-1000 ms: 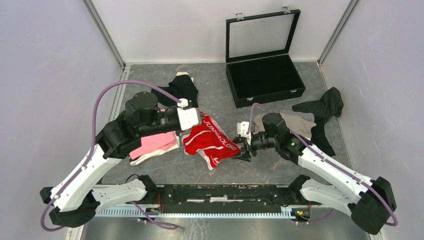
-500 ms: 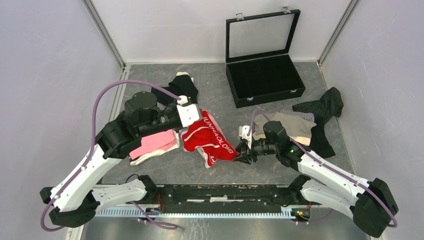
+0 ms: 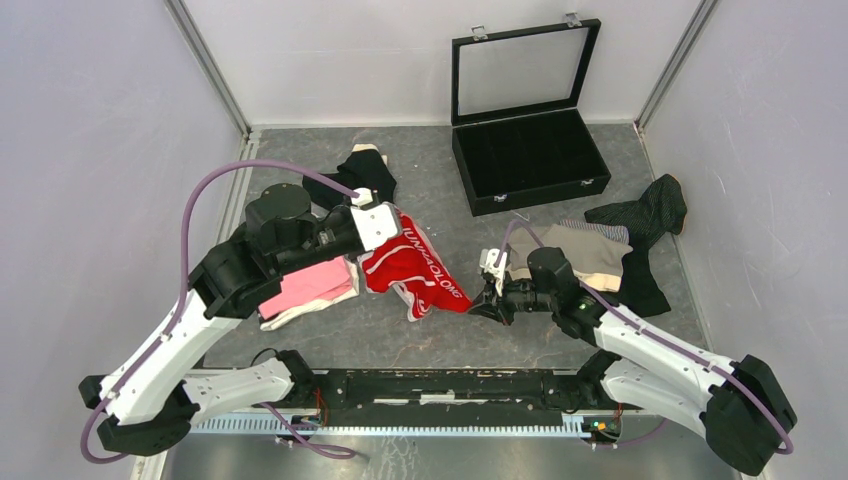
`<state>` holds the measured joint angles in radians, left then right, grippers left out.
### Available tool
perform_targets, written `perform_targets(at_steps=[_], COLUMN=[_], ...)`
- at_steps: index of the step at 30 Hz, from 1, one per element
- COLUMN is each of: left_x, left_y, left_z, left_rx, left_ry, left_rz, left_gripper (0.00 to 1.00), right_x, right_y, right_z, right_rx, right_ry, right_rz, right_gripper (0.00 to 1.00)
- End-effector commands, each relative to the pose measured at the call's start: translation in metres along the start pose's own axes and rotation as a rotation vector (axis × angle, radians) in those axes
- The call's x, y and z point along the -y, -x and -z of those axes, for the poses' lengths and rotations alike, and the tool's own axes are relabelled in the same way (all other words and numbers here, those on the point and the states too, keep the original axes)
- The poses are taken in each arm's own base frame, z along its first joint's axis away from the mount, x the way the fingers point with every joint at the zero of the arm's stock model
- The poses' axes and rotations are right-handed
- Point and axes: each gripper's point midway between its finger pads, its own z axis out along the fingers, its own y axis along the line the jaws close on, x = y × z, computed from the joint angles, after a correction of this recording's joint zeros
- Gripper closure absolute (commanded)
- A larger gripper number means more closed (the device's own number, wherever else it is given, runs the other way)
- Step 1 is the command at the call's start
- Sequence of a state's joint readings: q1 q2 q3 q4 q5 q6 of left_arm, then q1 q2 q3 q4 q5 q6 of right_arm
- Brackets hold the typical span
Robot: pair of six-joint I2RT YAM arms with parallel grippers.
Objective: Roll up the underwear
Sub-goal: Flatten out the underwear at the center of the board.
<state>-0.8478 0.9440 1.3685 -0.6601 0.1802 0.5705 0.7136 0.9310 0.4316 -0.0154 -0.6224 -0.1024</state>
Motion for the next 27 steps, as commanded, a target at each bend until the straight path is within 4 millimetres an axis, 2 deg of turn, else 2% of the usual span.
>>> perform_targets(at_steps=[1, 3, 7, 10, 12, 17, 27], left_x=[-0.019, -0.018, -0.017, -0.016, -0.016, -0.015, -0.014], left_y=[0.024, 0.024, 0.024, 0.023, 0.023, 0.024, 0.022], left_z=[0.011, 0.012, 0.011, 0.01, 0.01, 0.011, 0.011], left_rx=[0.077, 0.08, 0.08, 0.08, 0.081, 0.084, 0.08], left_ry=[0.081, 0.08, 0.076, 0.072, 0.07, 0.066, 0.064], left_rz=[-0.011, -0.012, -0.017, -0.017, -0.018, -0.019, -0.02], left_gripper=[0.98, 0.98, 0.98, 0.98, 0.98, 0.98, 0.98], right_x=[0.007, 0.007, 0.006, 0.0, -0.004, -0.016, -0.032], right_y=[0.01, 0.013, 0.025, 0.037, 0.043, 0.061, 0.066], right_z=[-0.001, 0.001, 0.007, 0.011, 0.014, 0.017, 0.021], right_rx=[0.034, 0.042, 0.07, 0.105, 0.127, 0.176, 0.227], right_ry=[-0.042, -0.047, -0.058, -0.034, -0.019, 0.043, 0.123], right_rz=[0.008, 0.019, 0.061, 0.092, 0.107, 0.156, 0.211], right_gripper=[0.93, 0.81, 0.76, 0.58, 0.52, 0.48, 0.43])
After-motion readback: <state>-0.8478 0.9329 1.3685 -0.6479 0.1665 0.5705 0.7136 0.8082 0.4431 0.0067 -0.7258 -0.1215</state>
